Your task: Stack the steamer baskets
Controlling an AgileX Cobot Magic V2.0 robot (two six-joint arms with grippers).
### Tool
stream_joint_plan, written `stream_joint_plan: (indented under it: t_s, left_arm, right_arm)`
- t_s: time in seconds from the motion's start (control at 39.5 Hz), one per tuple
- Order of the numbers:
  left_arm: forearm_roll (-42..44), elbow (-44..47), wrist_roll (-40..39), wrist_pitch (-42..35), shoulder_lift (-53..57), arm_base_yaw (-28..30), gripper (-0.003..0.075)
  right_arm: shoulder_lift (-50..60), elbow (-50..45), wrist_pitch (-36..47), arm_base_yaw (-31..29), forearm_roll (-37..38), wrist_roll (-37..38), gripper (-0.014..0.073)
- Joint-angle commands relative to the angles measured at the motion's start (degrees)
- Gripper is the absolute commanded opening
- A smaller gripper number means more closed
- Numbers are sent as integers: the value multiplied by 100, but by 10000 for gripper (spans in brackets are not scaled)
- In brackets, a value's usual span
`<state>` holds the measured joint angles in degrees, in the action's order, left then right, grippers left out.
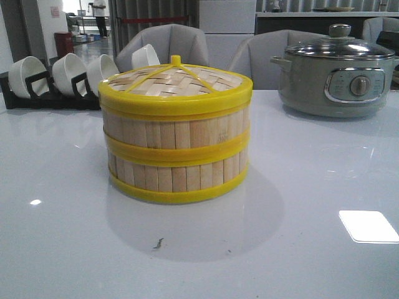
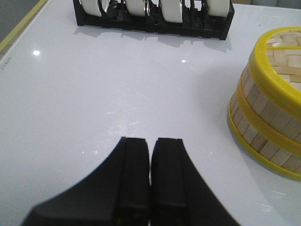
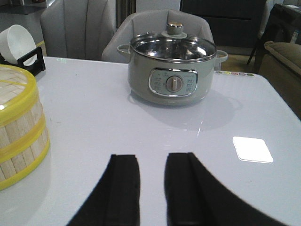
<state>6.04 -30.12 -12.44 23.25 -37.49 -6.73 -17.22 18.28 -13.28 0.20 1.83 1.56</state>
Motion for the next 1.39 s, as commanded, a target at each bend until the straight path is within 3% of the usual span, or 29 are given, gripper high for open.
stream_joint_plan:
  t_s: [0.0, 0.08, 1.37]
  left_arm:
    - [16, -161, -72, -445, 26, -47, 83]
    - [16, -161, -72, -445, 26, -47, 83]
    - [16, -161, -72, -445, 26, -47, 83]
  right_arm:
    - [-19, 79, 552, -36, 39, -13, 150]
    - [-19, 67, 539, -36, 39, -13, 37]
    - [-19, 67, 614, -36, 39, -13, 55]
